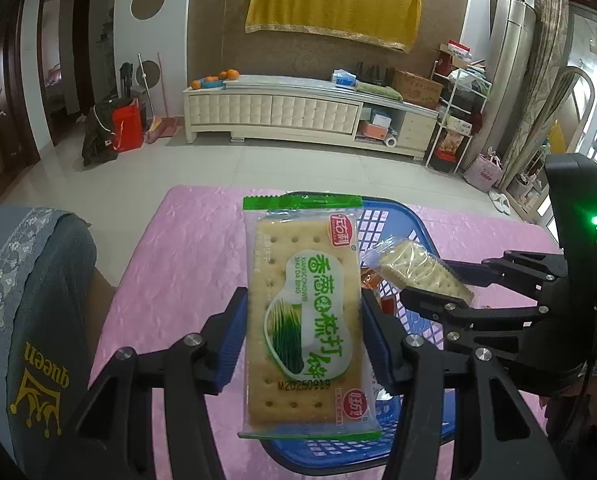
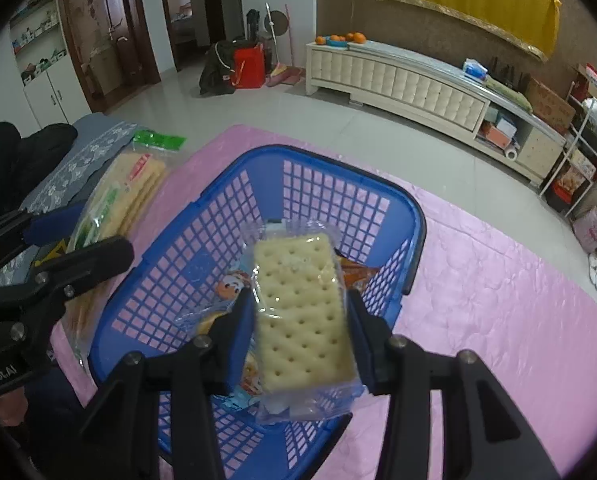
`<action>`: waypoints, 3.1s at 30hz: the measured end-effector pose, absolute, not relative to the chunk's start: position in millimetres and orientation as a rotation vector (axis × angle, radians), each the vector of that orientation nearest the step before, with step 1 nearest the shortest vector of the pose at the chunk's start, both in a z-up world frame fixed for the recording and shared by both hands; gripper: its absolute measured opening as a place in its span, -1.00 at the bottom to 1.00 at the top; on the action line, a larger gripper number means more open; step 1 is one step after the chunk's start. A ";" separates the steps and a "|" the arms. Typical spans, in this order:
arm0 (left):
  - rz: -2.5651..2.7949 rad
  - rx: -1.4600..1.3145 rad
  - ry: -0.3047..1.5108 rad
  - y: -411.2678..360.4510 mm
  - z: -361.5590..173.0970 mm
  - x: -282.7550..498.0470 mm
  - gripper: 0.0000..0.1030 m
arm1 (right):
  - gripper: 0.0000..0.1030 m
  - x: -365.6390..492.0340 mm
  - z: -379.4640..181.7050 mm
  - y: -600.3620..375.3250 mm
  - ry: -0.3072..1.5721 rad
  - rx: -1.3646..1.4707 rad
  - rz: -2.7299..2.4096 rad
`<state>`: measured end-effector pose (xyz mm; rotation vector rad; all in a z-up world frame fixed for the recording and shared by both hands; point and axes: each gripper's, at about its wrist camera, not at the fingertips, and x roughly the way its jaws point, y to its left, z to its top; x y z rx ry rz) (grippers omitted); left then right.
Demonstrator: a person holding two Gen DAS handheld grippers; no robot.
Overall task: Organize snacks
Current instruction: 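Carry both cracker packs over the blue basket and open the right tool, then lower the green-labelled cracker pack into the basket and open the left tool, then move the right tool to the red snack pouch and close on it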
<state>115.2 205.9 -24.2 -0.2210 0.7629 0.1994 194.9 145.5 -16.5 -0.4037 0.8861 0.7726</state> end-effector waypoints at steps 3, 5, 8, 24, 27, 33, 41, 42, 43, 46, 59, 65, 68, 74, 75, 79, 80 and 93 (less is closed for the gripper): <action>0.202 -0.224 0.772 204.9 -24.5 111.5 0.00 | 0.40 194.9 -17.8 147.4 0.888 -0.435 0.738; 0.209 -0.215 0.784 200.5 -24.8 108.6 0.00 | 0.69 193.7 -14.6 141.3 0.872 -0.409 0.737; 0.202 -0.209 0.788 197.3 -24.8 104.5 0.00 | 0.75 192.4 -7.8 132.9 0.853 -0.384 0.716; 0.137 -0.175 0.819 182.7 -21.8 139.8 0.00 | 0.99 204.7 -0.3 89.8 0.872 -0.313 0.681; 0.129 -0.176 0.835 178.7 -27.3 150.4 0.00 | 0.99 209.8 -4.1 87.0 0.872 -0.313 0.674; 0.088 -0.150 0.865 171.3 -39.4 172.6 0.00 | 0.99 223.6 -11.8 77.7 0.886 -0.289 0.649; 0.051 -0.127 0.873 162.8 -48.1 195.4 0.04 | 0.99 241.4 -21.6 57.1 0.927 -0.231 0.618; 0.067 -0.116 0.872 161.7 -49.7 197.5 0.12 | 0.99 242.5 -21.0 53.0 0.928 -0.212 0.621; 0.084 -0.104 0.879 161.0 -51.6 200.2 0.34 | 0.99 243.0 -20.5 49.6 0.923 -0.200 0.621; 0.099 -0.088 0.882 160.2 -53.5 201.2 0.47 | 0.99 244.2 -19.0 41.9 0.918 -0.182 0.608; 0.077 -0.099 0.873 132.4 -32.5 174.1 0.51 | 0.99 238.1 0.0 0.7 0.898 -0.167 0.601; 0.030 -0.092 0.866 97.8 -25.7 168.3 0.51 | 0.99 231.9 0.0 -27.0 0.897 -0.187 0.588; 0.009 -0.084 0.866 76.4 -26.1 168.0 0.51 | 0.99 228.0 -3.1 -47.0 0.903 -0.208 0.578; -0.039 -0.063 0.886 36.1 -36.9 175.4 0.51 | 0.99 230.4 -12.5 -82.8 0.931 -0.213 0.574; -0.044 -0.062 0.891 32.1 -38.7 177.5 0.51 | 0.99 230.3 -14.9 -88.1 0.934 -0.216 0.578; -0.082 -0.104 0.910 14.7 -47.0 183.7 0.51 | 0.99 228.3 -32.1 -101.5 0.950 -0.283 0.618; -0.090 -0.107 0.911 9.7 -49.2 185.3 0.51 | 0.99 229.5 -37.3 -103.7 0.961 -0.294 0.628; -0.103 -0.045 1.012 -18.2 -97.9 210.0 0.51 | 0.99 241.8 -92.9 -104.5 1.040 -0.413 0.719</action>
